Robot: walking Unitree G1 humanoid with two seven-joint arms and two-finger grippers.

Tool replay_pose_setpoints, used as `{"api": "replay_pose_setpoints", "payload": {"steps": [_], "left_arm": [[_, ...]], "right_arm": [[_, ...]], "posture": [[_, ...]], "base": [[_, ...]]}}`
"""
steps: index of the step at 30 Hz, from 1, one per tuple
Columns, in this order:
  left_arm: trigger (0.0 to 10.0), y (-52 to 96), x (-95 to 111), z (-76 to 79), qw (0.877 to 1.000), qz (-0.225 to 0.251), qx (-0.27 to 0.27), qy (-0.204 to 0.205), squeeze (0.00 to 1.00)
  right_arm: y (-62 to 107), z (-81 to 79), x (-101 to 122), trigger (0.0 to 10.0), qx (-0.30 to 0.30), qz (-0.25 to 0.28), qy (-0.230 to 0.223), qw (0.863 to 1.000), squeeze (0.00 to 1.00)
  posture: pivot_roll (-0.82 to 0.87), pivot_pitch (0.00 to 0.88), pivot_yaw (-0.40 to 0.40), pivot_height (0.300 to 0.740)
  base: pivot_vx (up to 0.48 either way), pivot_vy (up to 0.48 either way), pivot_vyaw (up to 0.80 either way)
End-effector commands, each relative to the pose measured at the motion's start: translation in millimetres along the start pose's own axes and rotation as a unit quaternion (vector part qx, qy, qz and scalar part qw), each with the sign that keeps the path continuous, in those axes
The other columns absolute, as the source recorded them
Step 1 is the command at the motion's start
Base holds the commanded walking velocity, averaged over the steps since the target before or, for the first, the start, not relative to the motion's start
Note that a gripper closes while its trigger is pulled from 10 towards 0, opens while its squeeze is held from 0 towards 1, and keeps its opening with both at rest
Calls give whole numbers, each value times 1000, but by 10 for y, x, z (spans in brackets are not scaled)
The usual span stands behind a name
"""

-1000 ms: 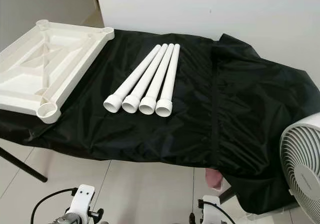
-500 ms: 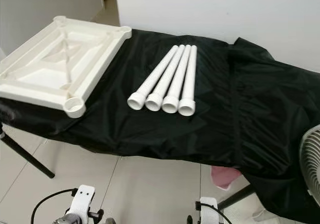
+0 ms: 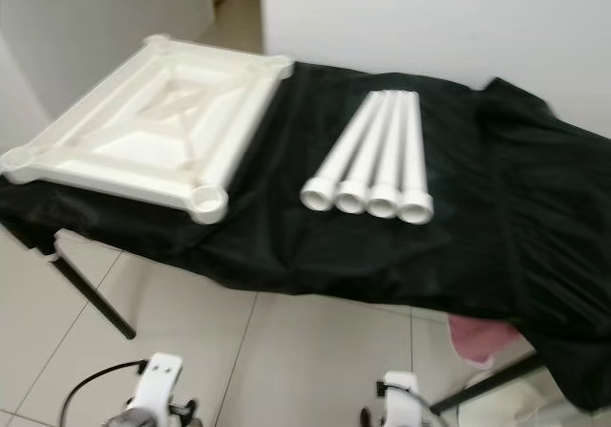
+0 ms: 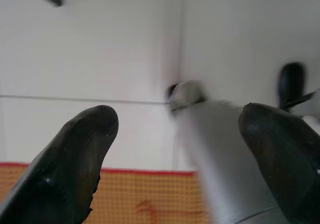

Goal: Building children table

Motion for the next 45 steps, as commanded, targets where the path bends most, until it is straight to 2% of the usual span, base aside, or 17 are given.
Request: {"api": "replay_pose_setpoints", "payload": {"steps": [1,16,26,33,38,39,40,42,43,45], "left_arm": [[10000,-15,12,72,1000,0,1,-3,0],[10000,-11,12,47,1000,-1,4,-30,0],[10000,-3,20,9,1000,5,2,-25,0],[10000,-3,46,59,1000,16,-13,-15,0],[10000,-5,234,78,997,55,-30,-37,0],[10000,-3,298,97,995,67,-39,-63,0],[10000,-3,298,97,995,67,-39,-63,0],[10000,13,444,92,990,100,-47,-83,0],[10000,24,537,92,988,119,-56,-79,0],[10000,32,595,89,987,130,-61,-73,0]], "right_arm": [[33,93,-109,10000,-10,-16,6,1000,0],[33,147,-64,10000,-26,-3,-5,1000,0],[27,165,-32,10000,-32,3,-16,999,0],[26,167,-14,10000,-30,8,-15,999,0],[26,194,22,10000,-30,17,-12,999,0],[21,188,57,10000,-21,24,-14,999,0],[21,188,57,10000,-21,24,-14,999,0],[11,170,166,10000,-5,47,-6,999,0],[5,168,242,10000,3,63,-12,998,0],[3,169,289,10000,7,73,-18,997,0]], "posture": [[-17,0,-13,740],[-11,0,-12,740],[-3,0,-14,740],[-3,0,-11,740],[-6,0,-15,740],[-5,0,-21,740],[-5,0,-21,740],[-3,0,-24,740],[-9,0,-28,740],[-9,0,-28,740]], "base": [[0,322,0],[0,0,0],[0,0,0],[0,-206,0],[0,0,0],[0,0,0],[0,0,0],[0,0,0],[0,0,0],[0,0,0]]}}
Point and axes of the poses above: a point about 5 cm out from each wrist's last joint towards the gripper, its own y axis pointing back from the gripper into the wrist, its own x axis along the axis of the wrist's last joint, z = x × y, the point moved 5 cm from there along -y, pointing out of the wrist towards the gripper, and after that the axes turned 3 degrees about y, right-handed, at the moved point
